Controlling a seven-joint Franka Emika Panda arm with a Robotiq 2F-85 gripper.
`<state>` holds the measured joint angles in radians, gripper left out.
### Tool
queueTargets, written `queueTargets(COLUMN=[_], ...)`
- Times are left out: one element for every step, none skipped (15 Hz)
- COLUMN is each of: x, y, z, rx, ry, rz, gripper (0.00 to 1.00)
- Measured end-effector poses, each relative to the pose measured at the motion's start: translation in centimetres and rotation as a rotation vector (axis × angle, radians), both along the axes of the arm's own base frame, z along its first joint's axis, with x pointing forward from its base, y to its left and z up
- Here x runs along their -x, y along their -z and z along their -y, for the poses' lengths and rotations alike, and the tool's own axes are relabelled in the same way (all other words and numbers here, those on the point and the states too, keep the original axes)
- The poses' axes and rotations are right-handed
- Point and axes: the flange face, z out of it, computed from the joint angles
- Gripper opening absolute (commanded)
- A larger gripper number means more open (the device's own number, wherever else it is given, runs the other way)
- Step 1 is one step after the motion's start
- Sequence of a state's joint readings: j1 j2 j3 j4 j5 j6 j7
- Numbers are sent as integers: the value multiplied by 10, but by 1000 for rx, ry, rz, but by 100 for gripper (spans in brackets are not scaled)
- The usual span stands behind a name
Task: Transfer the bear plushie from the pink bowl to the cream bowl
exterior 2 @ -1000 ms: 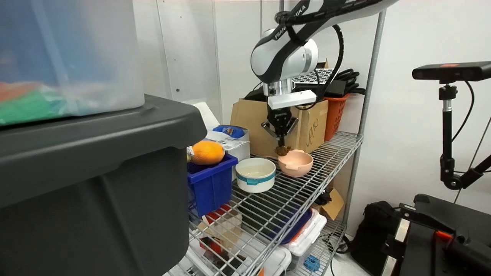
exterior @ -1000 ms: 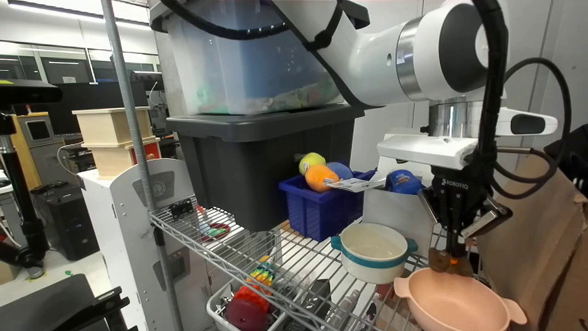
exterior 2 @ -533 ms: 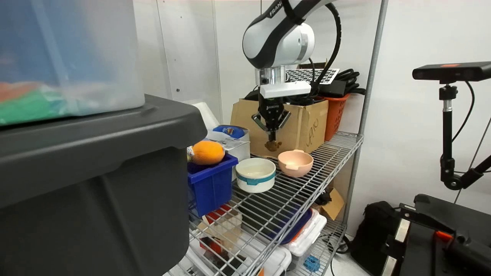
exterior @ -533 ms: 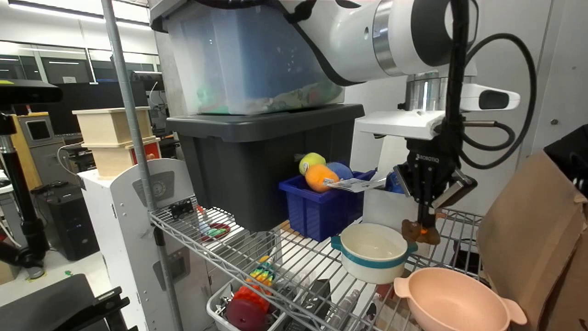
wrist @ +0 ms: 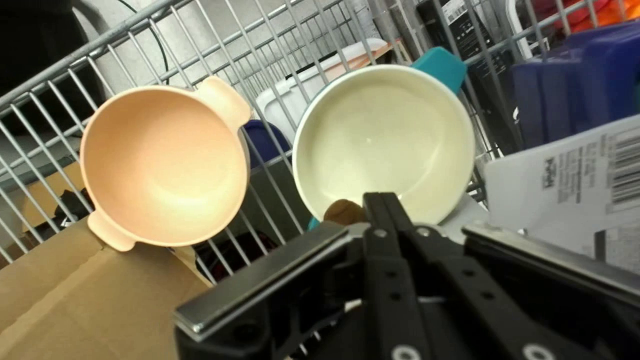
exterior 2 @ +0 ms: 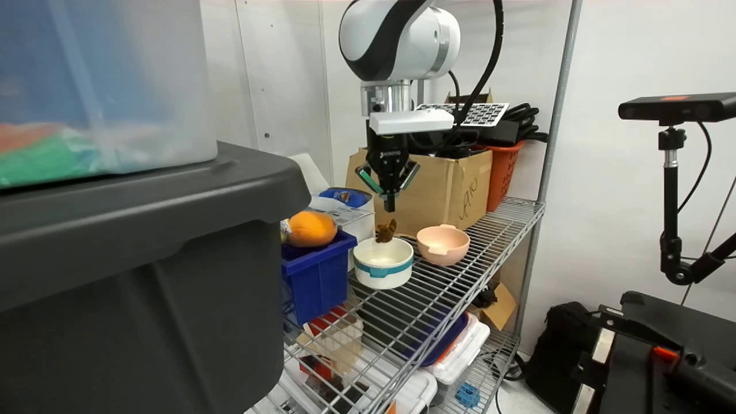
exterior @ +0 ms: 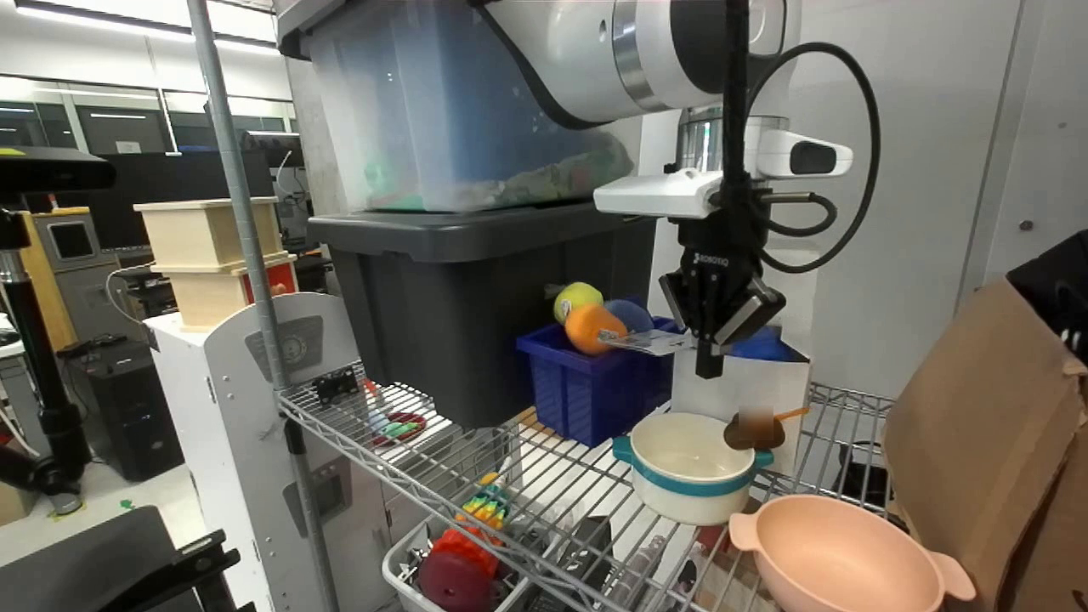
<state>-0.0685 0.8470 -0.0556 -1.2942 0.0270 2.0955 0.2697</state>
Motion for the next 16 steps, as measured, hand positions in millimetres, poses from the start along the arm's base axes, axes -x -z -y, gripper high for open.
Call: queueTargets(x=[2, 3, 5, 6, 8, 9, 10, 12, 13, 14, 15, 16, 17, 18, 19, 21], y=[-1, -2, -4, -5, -6, -7, -7, -8, -8, -9, -9, -8, -8, -7, -7, -7], z=[-6, -11, -15, -17, -19, -20, -21, -21, -21, -21, -21, -21, -21, -21, -21, -21], rx=[-2, -4, -5, -6, -7, -7, -8, -8, -8, -8, -9, -9, -9, -10, -10, -10], ry=[-7, -13, -18, -21, -23, -24, -25, -24, -24, -24, -24, -24, -23, -23, -23, -23], rz=[-3, -6, -8, -10, -12, -13, -16, -18, -19, -20, -22, -24, -27, -29, -32, -34], gripper=[31, 39, 45, 51, 59, 66, 74, 81, 89, 95, 99, 100, 100, 100, 100, 100])
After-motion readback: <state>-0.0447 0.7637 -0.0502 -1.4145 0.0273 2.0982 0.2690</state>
